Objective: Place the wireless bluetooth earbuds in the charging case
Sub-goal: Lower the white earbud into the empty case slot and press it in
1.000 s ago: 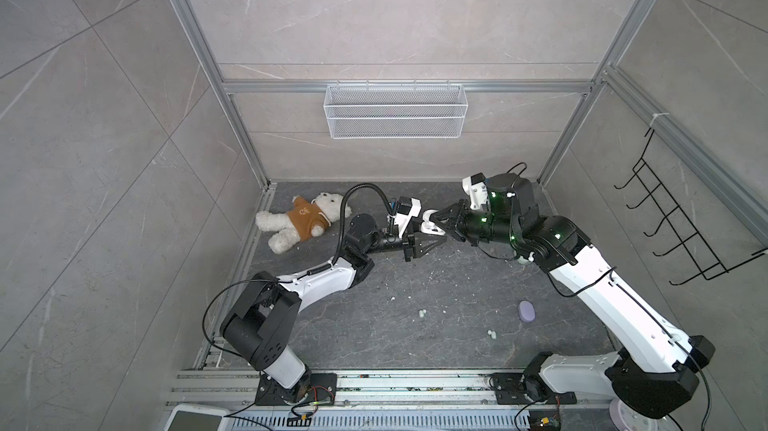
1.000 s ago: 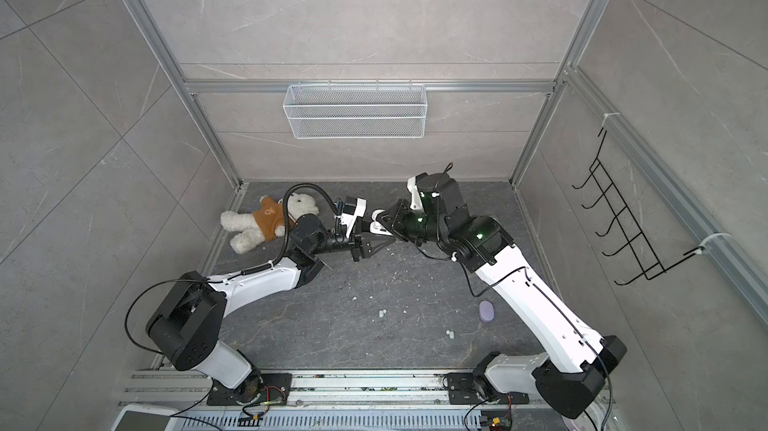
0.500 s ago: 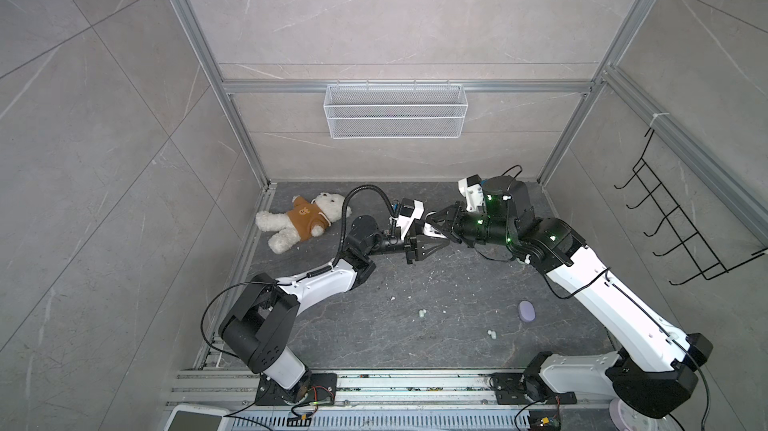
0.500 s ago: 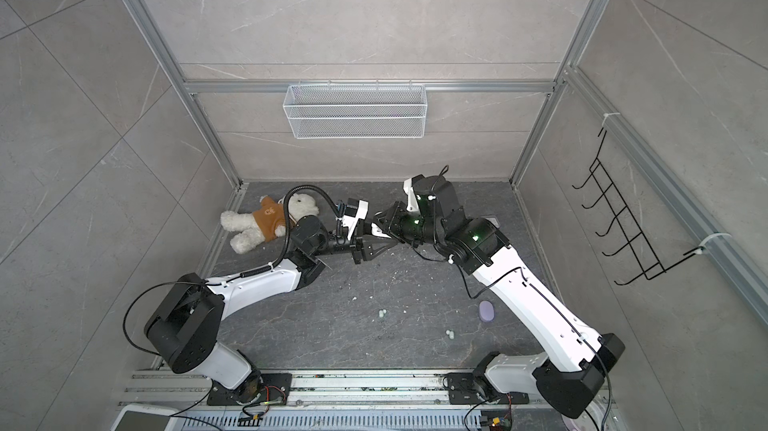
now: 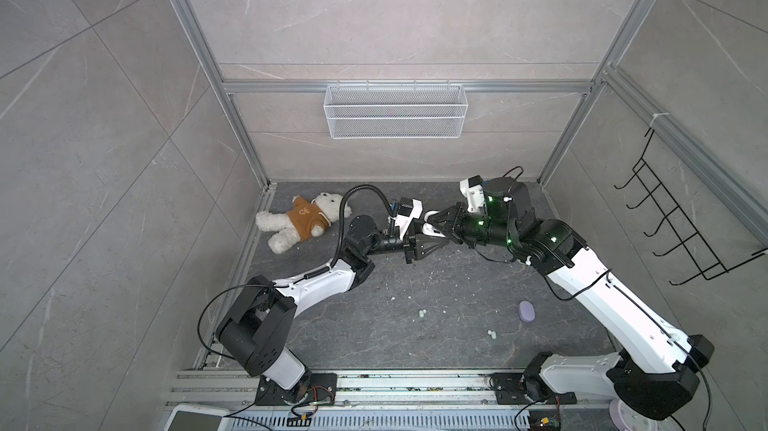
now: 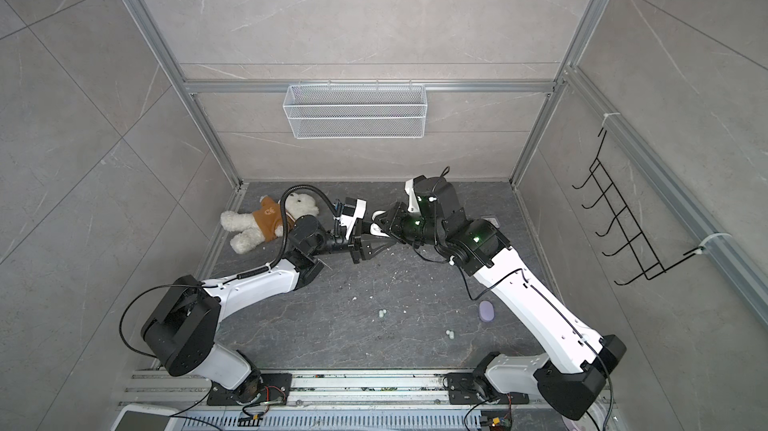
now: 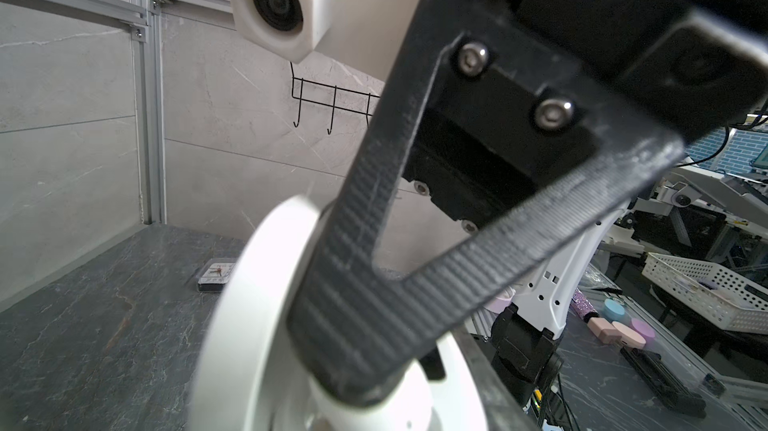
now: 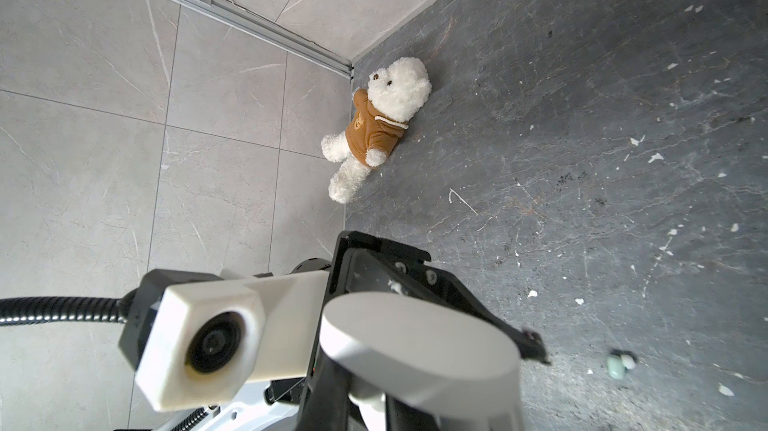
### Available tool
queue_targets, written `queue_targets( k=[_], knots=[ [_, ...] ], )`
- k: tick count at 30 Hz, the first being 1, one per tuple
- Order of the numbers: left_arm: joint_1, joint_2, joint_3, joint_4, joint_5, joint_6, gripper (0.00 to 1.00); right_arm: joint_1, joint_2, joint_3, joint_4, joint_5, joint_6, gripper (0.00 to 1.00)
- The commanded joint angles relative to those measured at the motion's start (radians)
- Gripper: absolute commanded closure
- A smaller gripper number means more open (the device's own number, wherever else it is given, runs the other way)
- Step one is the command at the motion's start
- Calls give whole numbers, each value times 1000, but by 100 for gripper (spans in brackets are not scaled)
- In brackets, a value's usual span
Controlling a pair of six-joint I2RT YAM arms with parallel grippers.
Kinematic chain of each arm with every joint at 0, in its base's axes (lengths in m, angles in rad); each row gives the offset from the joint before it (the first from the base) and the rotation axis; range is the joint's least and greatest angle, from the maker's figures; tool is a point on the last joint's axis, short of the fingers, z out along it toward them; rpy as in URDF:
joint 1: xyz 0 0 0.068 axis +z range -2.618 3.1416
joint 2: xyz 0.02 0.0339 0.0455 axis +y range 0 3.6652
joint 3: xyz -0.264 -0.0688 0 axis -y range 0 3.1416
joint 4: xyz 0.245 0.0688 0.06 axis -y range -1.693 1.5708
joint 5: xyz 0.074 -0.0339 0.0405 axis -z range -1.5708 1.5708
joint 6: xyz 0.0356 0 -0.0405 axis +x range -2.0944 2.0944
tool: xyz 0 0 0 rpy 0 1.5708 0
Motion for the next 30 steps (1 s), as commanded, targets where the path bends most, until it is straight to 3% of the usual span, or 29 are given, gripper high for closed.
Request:
queue_targets(
  k=[1,30],
  knots=[
    [-2,-50,15,57,7,22,79,10,-21,-15,-20,-7,4,86],
    [-2,-85,2,33,1,49,79,13,-37,-25,-33,0,4,73]
  ],
)
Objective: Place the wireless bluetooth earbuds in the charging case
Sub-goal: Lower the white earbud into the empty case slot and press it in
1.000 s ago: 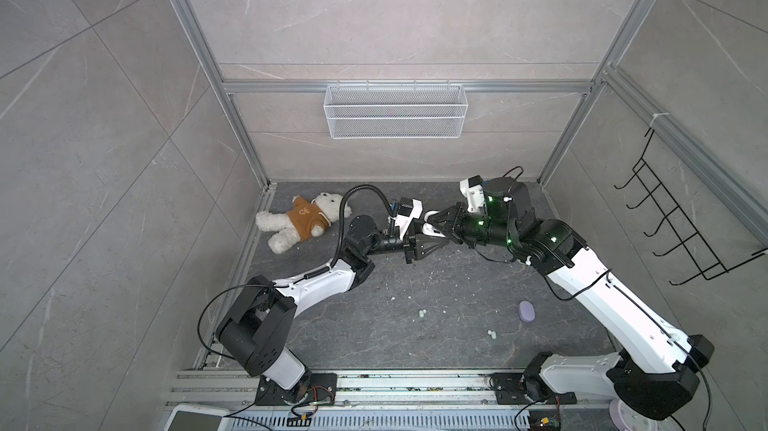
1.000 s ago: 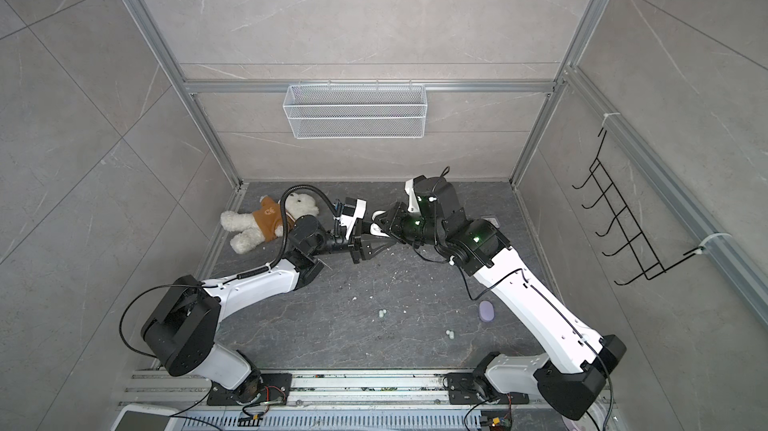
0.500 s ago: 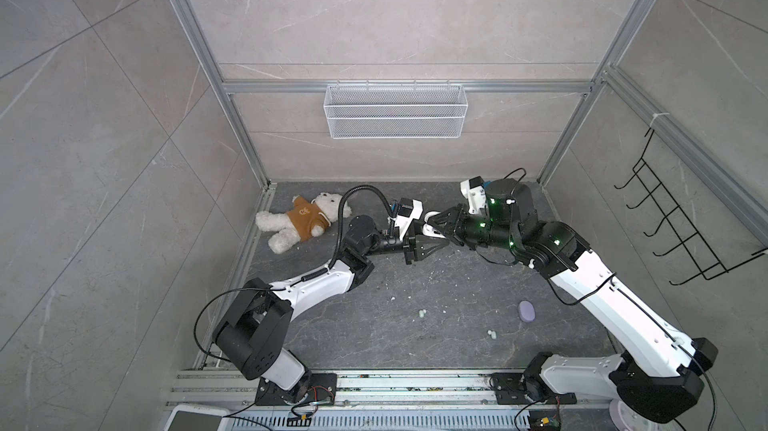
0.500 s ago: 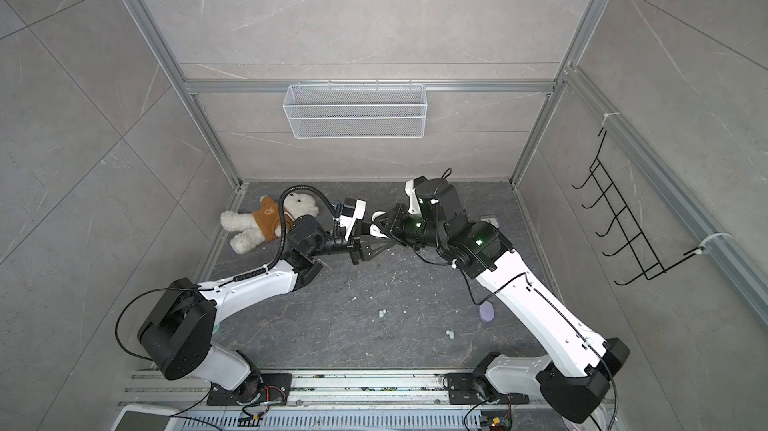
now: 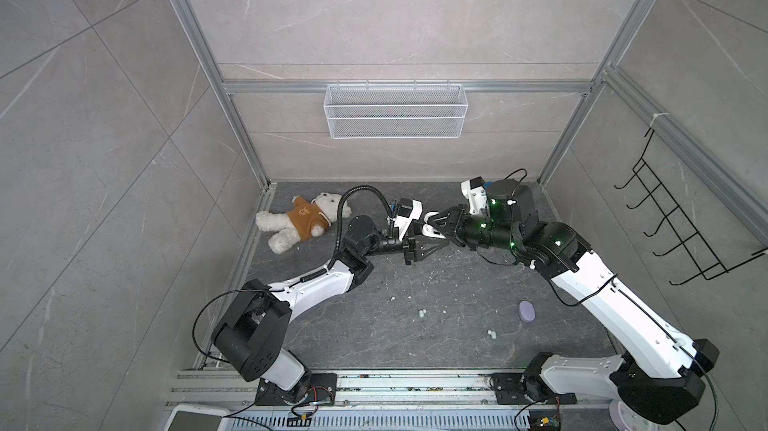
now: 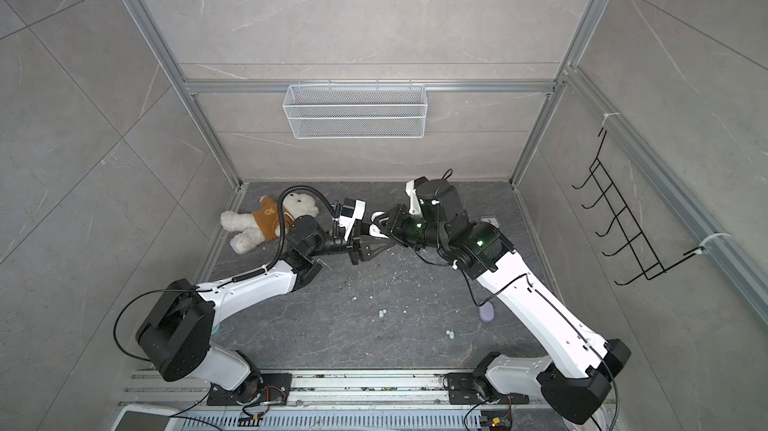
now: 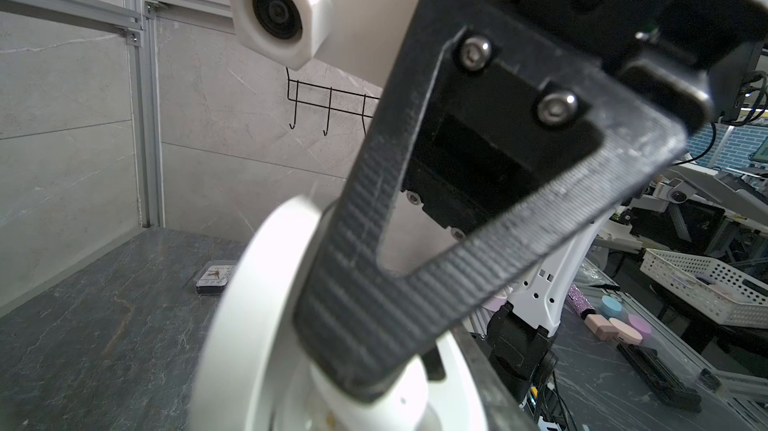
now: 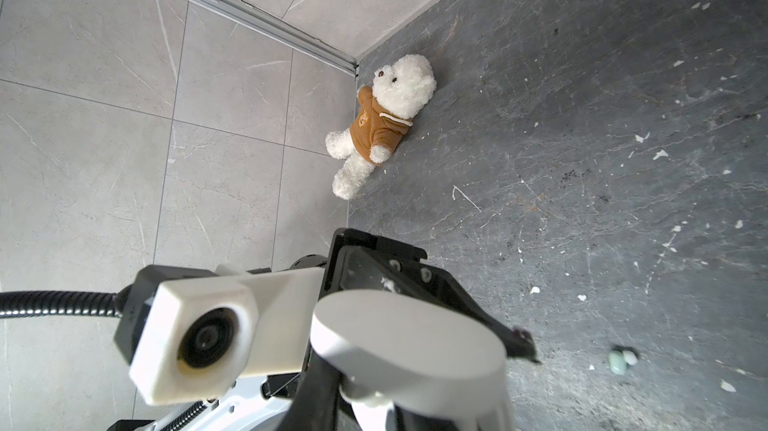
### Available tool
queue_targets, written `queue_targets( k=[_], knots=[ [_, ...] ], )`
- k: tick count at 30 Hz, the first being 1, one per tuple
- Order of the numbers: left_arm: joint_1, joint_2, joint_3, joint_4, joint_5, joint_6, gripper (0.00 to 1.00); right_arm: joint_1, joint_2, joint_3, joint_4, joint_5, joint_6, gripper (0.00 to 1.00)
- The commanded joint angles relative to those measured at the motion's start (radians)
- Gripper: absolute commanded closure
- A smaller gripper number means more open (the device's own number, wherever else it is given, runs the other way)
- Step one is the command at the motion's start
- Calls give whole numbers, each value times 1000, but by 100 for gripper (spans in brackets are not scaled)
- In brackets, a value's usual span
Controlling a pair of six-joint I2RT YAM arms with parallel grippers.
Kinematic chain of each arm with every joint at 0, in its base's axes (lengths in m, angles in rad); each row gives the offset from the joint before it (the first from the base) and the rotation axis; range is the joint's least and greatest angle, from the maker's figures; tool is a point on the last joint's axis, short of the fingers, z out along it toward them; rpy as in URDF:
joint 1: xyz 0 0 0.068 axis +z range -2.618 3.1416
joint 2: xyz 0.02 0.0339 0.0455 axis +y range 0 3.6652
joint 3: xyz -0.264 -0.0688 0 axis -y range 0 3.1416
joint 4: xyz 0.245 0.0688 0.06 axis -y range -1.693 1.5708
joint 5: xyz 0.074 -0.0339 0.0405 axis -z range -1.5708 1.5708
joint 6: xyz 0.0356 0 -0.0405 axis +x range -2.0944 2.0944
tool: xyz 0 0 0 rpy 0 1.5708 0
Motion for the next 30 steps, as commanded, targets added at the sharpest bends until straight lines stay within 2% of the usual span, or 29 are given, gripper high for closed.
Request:
queue_targets(
  k=[1,17,25,30],
  knots=[
    [0,-55,8,63,2,34,79,5,-14,-10,-33,-1,4,73],
    [0,-54,10,48,2,63,79,14,0,8,-22,-37,-3,70],
    [0,-61,12,48,13,72,79,14,31,46,-92,-3,-52,68],
    [0,-68,8,29,15,123,79,14,47,83,-133,10,-86,66]
  ],
)
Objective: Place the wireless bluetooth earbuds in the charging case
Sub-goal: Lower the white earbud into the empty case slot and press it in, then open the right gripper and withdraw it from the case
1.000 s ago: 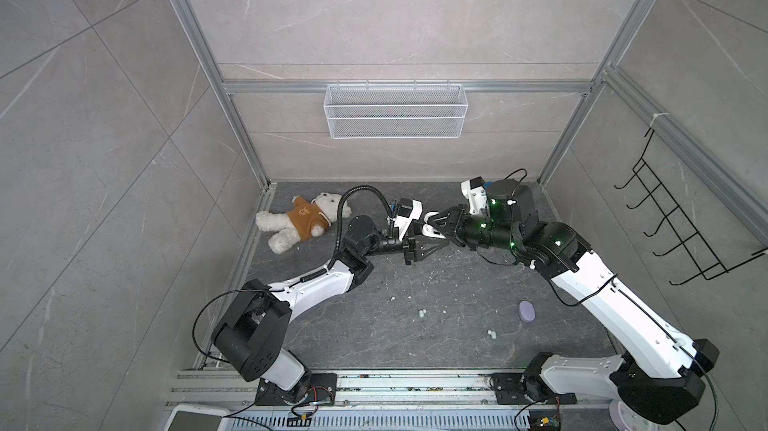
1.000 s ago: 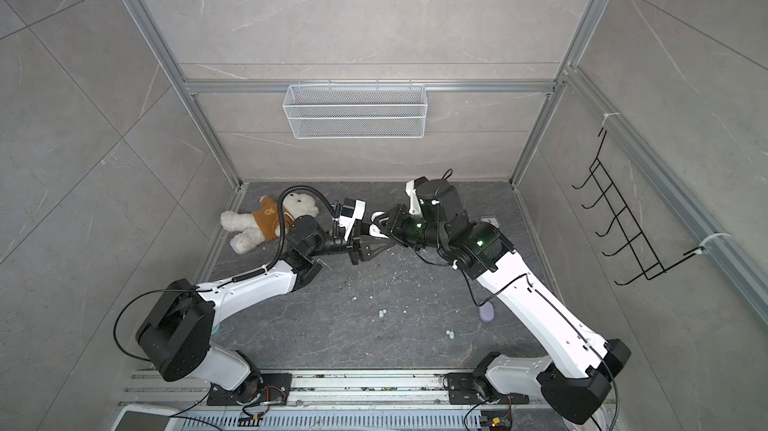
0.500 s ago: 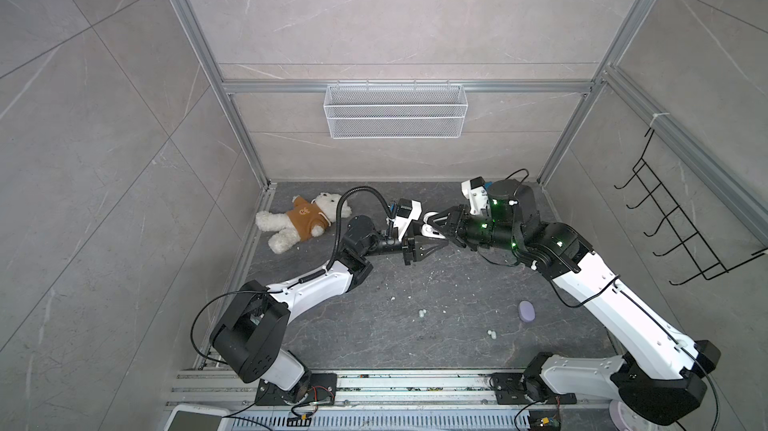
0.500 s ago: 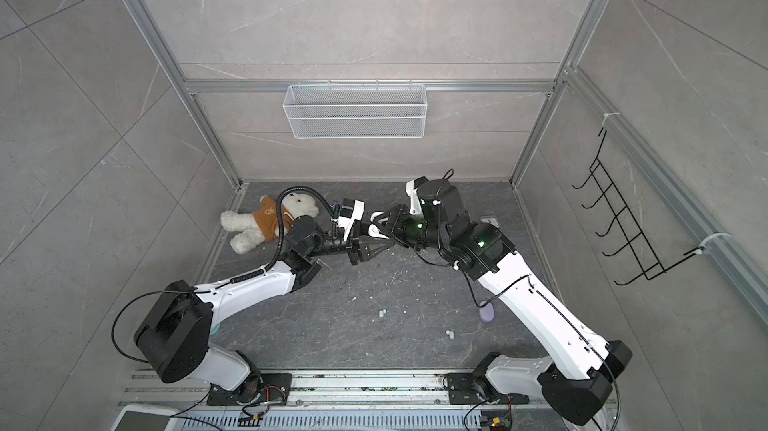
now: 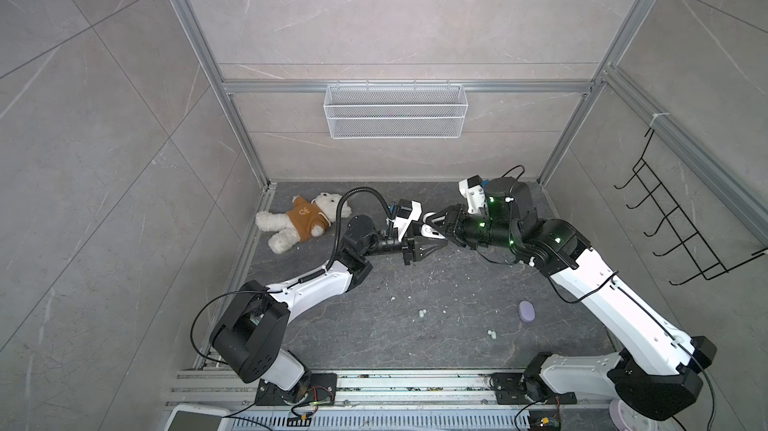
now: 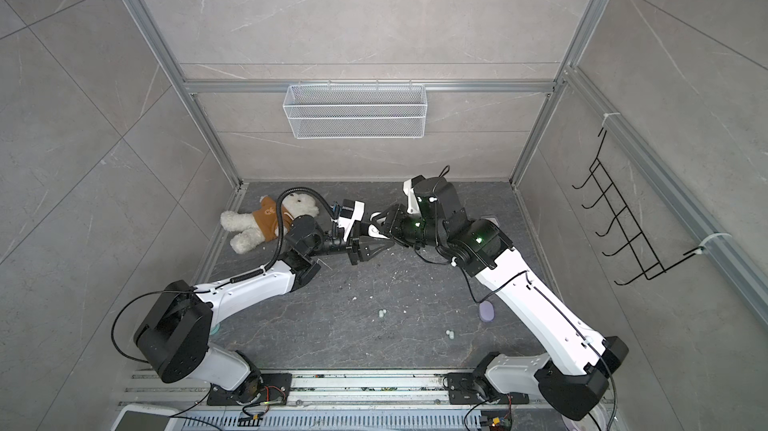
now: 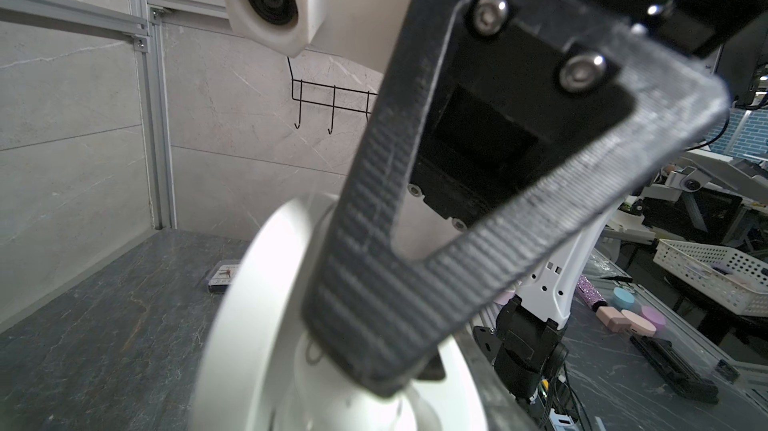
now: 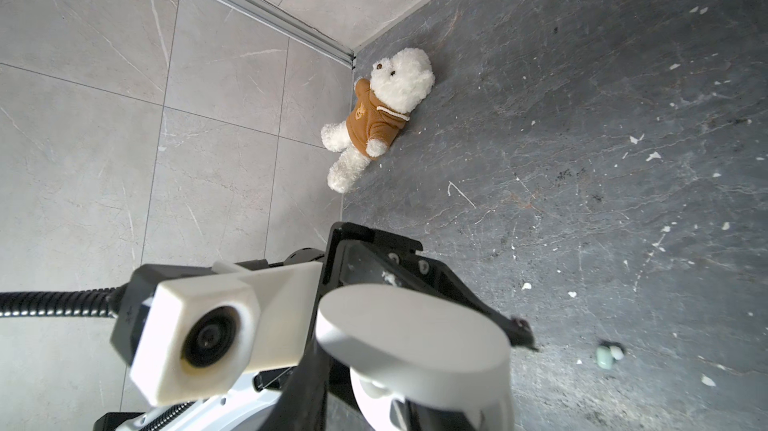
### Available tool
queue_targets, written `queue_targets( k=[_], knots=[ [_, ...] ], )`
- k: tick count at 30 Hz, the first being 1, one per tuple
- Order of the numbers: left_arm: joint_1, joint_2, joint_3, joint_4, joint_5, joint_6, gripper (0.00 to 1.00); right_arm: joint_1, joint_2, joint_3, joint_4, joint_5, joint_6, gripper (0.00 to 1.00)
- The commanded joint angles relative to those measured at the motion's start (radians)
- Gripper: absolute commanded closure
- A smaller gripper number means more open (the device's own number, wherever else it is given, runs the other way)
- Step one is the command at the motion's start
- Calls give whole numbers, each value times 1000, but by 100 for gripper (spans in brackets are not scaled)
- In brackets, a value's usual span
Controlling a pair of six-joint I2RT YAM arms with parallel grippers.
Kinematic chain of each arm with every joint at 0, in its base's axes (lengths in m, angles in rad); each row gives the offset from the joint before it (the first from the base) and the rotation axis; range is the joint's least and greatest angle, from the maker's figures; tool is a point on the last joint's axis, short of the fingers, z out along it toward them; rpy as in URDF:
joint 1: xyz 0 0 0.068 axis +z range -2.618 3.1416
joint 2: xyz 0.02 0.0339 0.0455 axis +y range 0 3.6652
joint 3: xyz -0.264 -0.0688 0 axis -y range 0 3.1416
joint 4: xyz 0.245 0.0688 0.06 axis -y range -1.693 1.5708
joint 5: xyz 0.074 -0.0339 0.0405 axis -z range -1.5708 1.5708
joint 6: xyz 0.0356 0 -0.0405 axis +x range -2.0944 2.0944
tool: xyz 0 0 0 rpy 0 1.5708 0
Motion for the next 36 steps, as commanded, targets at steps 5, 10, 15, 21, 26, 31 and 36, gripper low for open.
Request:
queue_targets(
  k=[5,10,15,21,26,31,36],
  knots=[
    [0,-54,22,58,19,97,79,8,39,74,-120,4,-74,63],
    [-1,-62,22,42,18,130,79,8,35,81,-121,-4,-94,60],
    [-2,-65,18,36,19,135,79,9,45,92,-124,-13,-118,59],
    [-2,-65,23,26,19,141,79,9,54,109,-129,-14,-140,58],
    [-2,-63,25,24,19,141,79,16,57,139,-166,4,-157,58],
    [-3,-58,24,22,18,139,79,19,42,160,-198,21,-160,58],
    [-2,-58,18,-1,9,151,79,27,35,216,-251,-31,-167,58]
  ],
)
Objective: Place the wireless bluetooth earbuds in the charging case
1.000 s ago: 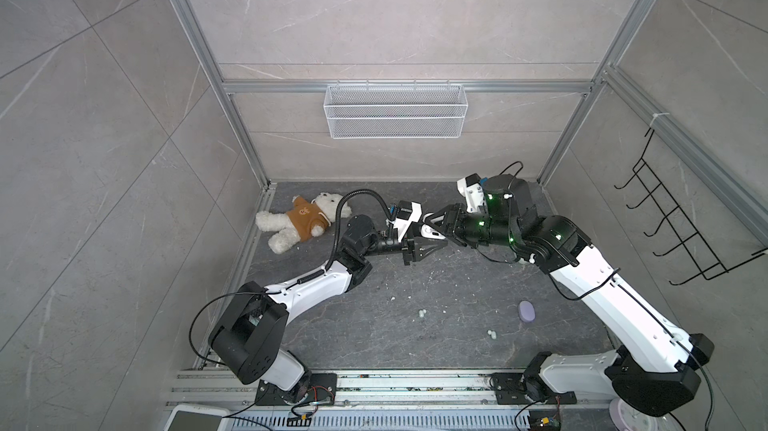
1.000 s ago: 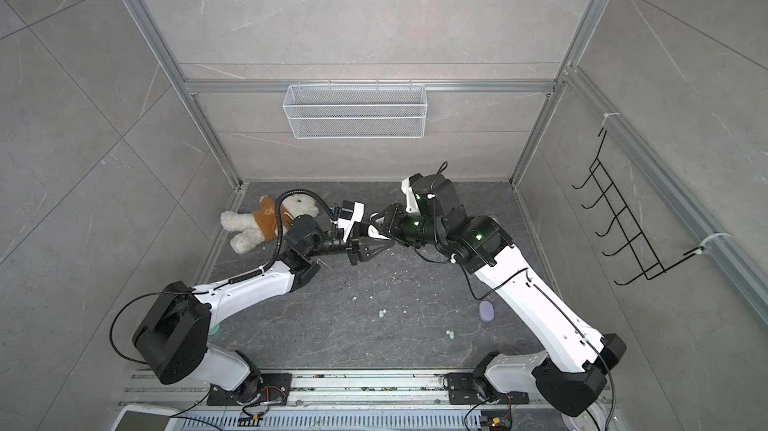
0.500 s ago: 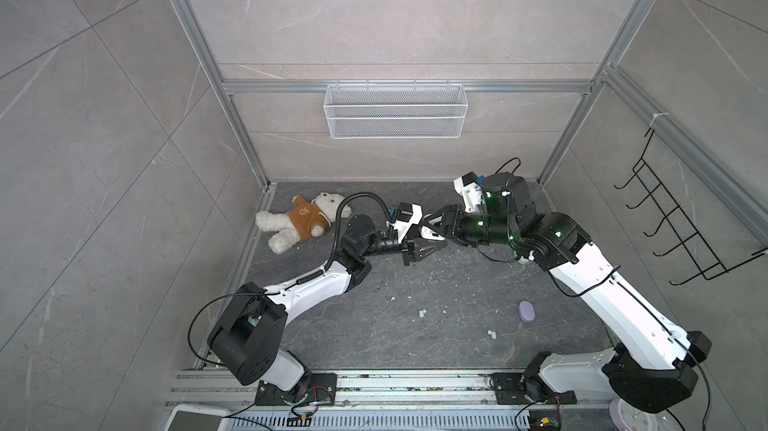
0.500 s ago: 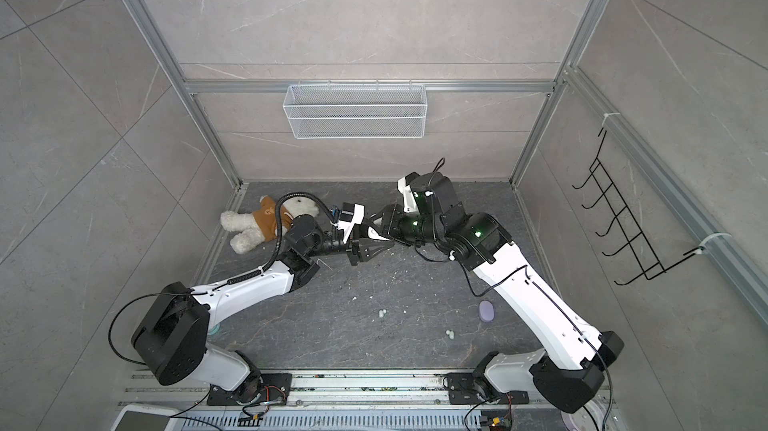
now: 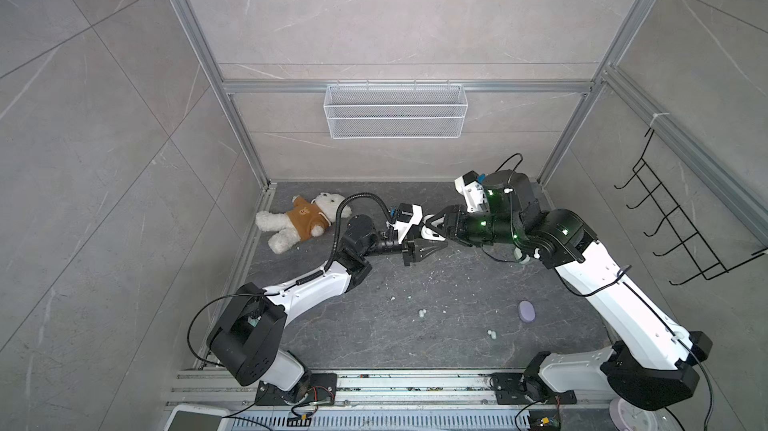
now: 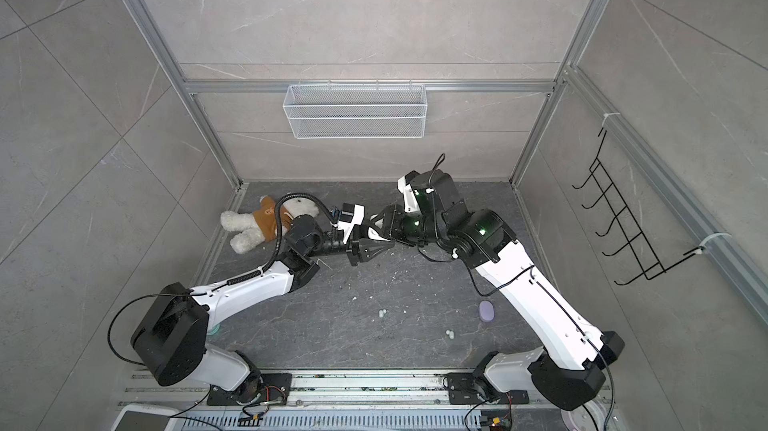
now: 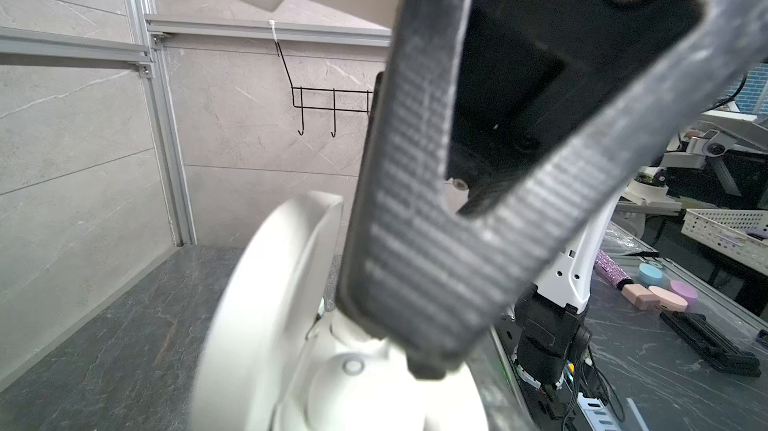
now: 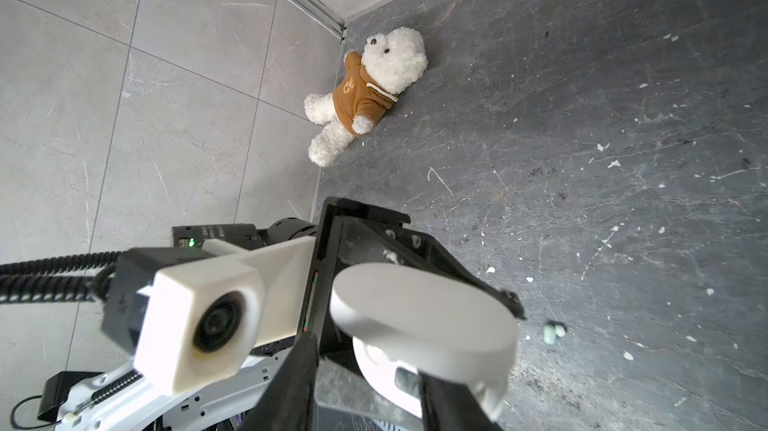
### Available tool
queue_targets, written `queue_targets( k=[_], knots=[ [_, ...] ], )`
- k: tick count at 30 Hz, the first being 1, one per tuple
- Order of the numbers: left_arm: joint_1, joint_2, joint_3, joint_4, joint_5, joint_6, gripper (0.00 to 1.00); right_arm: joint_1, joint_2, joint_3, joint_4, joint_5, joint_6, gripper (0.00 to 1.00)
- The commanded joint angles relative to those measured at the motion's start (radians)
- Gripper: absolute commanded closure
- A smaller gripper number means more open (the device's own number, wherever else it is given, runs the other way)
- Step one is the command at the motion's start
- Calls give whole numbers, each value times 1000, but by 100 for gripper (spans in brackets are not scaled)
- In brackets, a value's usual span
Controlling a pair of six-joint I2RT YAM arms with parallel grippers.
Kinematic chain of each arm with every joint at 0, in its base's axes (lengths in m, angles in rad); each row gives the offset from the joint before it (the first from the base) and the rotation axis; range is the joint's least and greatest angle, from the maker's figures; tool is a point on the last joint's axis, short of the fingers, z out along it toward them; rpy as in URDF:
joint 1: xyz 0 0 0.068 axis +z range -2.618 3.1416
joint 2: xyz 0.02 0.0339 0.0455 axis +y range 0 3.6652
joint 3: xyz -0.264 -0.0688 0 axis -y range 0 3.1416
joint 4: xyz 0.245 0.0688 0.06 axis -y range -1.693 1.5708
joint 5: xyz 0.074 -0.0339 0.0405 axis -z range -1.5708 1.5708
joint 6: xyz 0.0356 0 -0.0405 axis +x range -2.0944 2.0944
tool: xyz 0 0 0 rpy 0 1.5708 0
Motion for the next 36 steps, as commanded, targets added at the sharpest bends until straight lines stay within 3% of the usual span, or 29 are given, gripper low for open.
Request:
queue_targets(
  k=[1,7,13,23,28,36],
  knots=[
    [-2,-44,17,28,7,42,79,12,-15,64,-77,-32,-27,58],
    [-2,-44,9,17,6,41,79,16,-3,173,-189,-12,-48,59],
    [-2,-58,2,-11,12,45,79,-6,113,398,-388,145,-102,59],
    [-11,-68,-5,-2,12,40,79,-77,308,585,-485,132,-157,62],
    [-10,-70,-4,5,12,33,79,-56,321,586,-510,93,-161,63],
    [-11,-71,1,2,11,33,79,39,228,451,-511,103,-92,63]
  ],
)
